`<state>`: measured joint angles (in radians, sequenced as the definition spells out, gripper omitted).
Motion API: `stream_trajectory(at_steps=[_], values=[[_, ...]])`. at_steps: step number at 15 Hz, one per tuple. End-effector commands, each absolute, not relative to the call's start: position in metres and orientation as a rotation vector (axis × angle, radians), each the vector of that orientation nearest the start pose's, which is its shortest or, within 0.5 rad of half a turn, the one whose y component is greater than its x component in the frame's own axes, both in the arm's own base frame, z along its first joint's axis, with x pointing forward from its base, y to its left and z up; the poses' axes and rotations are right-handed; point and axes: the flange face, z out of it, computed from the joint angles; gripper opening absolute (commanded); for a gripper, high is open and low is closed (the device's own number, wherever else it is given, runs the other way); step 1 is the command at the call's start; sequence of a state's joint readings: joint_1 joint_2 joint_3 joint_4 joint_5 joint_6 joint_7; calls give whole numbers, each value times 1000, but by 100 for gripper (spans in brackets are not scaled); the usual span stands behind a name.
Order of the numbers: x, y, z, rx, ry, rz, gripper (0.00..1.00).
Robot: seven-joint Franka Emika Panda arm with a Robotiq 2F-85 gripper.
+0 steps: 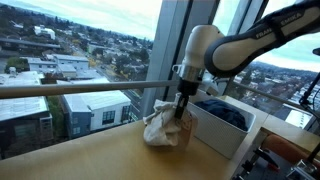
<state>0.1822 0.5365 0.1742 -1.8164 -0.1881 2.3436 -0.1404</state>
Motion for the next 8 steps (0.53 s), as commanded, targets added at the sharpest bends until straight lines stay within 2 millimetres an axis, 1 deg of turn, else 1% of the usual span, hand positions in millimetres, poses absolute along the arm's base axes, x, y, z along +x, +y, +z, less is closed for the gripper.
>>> stream_trajectory(at_steps=[1, 3, 5, 7, 8], values=[[628, 162, 327, -3080, -822, -147, 0], [639, 126, 371, -3106, -720, -255, 0], [643, 87, 413, -3130, -618, -354, 0], [640, 43, 448, -3142, -531, -416, 0], [631, 23, 467, -3150, -498, -432, 0]])
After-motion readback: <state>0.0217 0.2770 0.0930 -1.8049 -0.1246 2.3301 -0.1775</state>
